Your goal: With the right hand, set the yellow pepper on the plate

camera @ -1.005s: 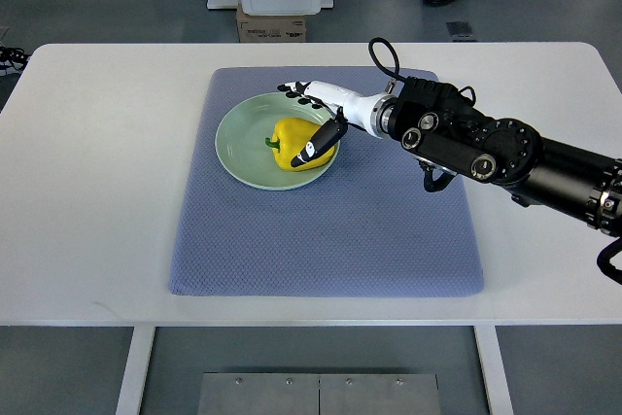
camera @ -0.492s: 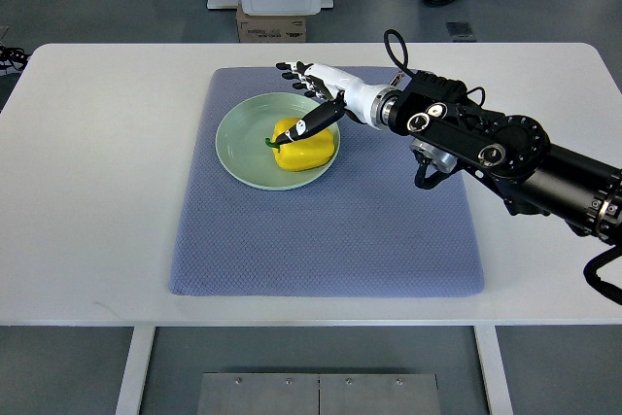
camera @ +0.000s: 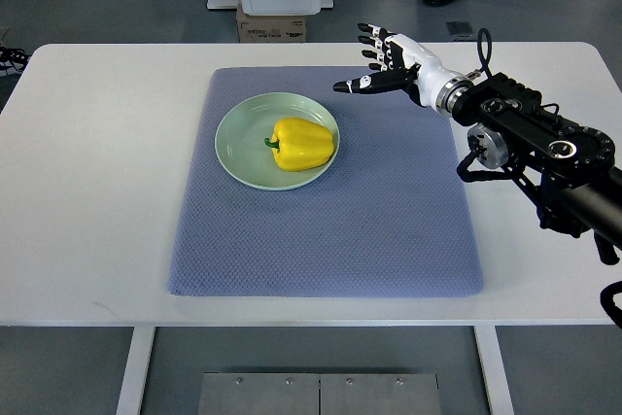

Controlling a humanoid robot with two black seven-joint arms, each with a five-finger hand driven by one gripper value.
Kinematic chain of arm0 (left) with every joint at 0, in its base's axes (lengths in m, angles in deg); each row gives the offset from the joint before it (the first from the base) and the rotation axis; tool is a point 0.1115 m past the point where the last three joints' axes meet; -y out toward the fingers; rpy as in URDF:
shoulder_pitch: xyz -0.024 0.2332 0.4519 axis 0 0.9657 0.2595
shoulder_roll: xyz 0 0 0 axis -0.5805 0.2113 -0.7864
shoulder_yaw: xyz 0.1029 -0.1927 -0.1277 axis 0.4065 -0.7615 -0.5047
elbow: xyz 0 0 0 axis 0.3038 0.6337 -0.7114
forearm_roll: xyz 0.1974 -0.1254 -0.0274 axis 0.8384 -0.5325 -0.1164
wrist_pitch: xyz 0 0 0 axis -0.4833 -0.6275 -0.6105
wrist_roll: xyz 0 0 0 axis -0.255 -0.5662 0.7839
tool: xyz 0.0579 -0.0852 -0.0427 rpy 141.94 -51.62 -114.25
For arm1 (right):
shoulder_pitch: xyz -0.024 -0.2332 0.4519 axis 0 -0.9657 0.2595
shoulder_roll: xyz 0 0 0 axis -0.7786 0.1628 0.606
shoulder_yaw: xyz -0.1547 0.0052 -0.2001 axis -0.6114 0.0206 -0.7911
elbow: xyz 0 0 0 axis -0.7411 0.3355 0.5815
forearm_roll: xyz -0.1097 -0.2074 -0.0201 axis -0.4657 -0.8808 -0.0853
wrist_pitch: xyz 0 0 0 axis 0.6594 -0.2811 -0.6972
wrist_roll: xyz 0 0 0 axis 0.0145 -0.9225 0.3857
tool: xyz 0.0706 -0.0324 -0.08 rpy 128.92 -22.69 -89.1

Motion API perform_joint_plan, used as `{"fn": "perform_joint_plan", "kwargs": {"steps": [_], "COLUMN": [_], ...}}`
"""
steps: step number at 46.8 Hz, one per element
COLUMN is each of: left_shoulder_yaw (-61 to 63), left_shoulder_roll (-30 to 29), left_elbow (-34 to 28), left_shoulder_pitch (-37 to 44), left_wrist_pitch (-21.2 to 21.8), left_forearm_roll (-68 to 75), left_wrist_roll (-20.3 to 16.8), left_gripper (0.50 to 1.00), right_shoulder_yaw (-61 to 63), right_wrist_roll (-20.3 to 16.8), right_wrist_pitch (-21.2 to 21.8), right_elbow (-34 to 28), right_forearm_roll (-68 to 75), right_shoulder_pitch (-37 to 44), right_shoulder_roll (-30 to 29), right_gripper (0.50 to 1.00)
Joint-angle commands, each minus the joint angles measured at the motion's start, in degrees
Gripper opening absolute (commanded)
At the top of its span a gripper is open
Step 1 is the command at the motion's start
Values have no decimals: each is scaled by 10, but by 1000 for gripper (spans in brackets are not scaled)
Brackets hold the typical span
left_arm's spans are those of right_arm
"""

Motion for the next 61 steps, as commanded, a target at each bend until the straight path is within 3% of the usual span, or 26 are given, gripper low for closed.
{"fn": "perform_joint_plan", "kwargs": {"steps": [1,14,40,52,61], "left_shoulder_yaw": [0,0,0,0,0], "left_shoulder_roll": [0,0,0,0,0], "left_elbow": [0,0,0,0,0], "left_shoulder_pitch": [0,0,0,0,0], "left_wrist_pitch": [0,0,0,0,0], "left_forearm_roll": [0,0,0,0,0], "left_wrist_roll": [0,0,0,0,0], "left_gripper": [1000,1000,1000,1000,1000], "right_shoulder_yaw": [27,109,264,272,274], "right_wrist_roll": [0,35,46,46,43], "right_wrist_pitch": [-11,-59,-42,-35,-34], "right_elbow": [-1,-7,-87,-136,-137], "right_forearm_roll": [7,52,76,77,77], "right_shoulder_pitch": [-16,-70,-178,-214,-231], "right_shoulder_roll": [7,23,39,35,19], "right_gripper": [995,995,1000,1000,1000]}}
